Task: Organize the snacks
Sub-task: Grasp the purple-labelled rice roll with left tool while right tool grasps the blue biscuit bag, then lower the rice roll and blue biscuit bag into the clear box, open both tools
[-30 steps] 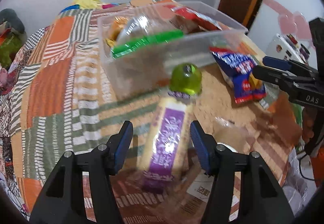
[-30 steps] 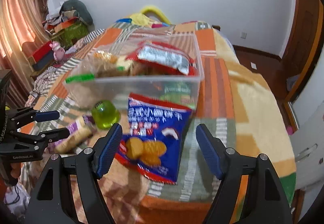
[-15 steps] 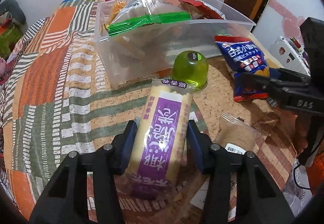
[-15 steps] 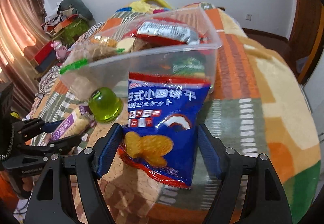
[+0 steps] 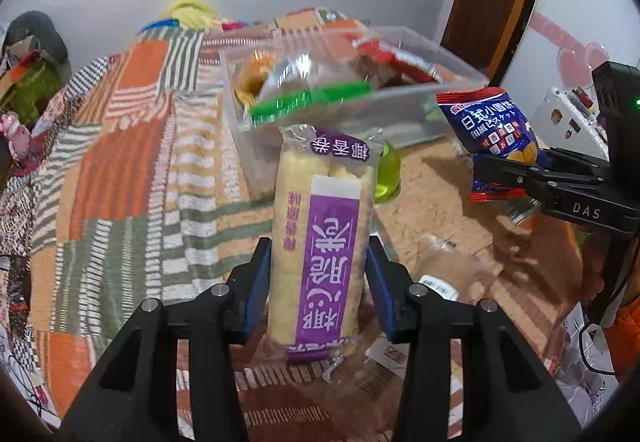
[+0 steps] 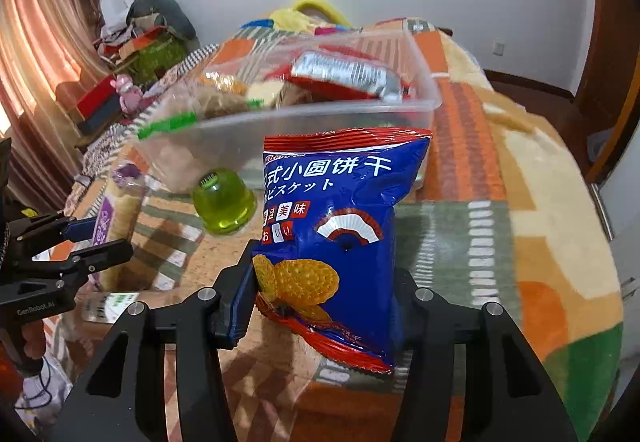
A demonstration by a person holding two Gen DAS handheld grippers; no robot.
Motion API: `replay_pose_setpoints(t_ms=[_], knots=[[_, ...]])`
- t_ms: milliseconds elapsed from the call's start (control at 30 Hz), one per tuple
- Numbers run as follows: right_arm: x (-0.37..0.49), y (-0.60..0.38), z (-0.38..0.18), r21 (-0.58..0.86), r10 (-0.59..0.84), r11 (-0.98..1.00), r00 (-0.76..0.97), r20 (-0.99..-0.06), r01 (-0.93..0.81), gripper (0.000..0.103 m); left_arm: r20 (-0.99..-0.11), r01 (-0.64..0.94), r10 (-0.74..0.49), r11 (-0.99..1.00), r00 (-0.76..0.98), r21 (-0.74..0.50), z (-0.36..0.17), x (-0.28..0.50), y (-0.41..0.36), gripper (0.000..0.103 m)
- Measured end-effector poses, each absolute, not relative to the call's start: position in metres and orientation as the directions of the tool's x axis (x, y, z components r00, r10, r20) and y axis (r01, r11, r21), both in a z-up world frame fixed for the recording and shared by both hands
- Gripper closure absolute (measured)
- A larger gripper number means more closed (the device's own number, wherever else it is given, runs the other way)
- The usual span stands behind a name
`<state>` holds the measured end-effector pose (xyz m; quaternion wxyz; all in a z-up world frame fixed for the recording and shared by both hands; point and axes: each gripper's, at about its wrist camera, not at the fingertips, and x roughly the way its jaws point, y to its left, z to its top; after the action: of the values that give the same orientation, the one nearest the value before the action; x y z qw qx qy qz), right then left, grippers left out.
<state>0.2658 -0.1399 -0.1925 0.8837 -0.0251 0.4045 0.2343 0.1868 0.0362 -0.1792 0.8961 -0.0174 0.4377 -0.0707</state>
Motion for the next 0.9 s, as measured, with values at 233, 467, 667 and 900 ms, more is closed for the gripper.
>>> replay_pose_setpoints(t_ms=[233, 467, 667, 900], knots=[[0.260, -0.149, -0.163, 0.146, 0.417, 0.886, 0.620, -0.664, -0.439, 0.055, -0.727, 0.119, -0.147, 0.989, 0.670, -0.090, -0.142, 0.194, 0.037, 0.058], [0.270, -0.150, -0.148, 0.142, 0.417, 0.893, 0.665, -0.620, -0.427, 0.055, -0.667, 0.130, -0.169, 0.986, 0.725, -0.108, -0.109, 0.211, 0.029, 0.058], [0.284, -0.147, -0.143, 0.139, 0.409, 0.900, 0.688, -0.599, -0.414, 0.055, -0.628, 0.141, -0.184, 0.983, 0.756, -0.118, -0.087, 0.240, 0.017, 0.058], [0.301, -0.151, -0.142, 0.173, 0.416, 0.903, 0.698, -0.582, -0.394, 0.055, -0.616, 0.126, -0.197, 0.979, 0.763, -0.157, -0.079, 0.278, 0.010, 0.058]])
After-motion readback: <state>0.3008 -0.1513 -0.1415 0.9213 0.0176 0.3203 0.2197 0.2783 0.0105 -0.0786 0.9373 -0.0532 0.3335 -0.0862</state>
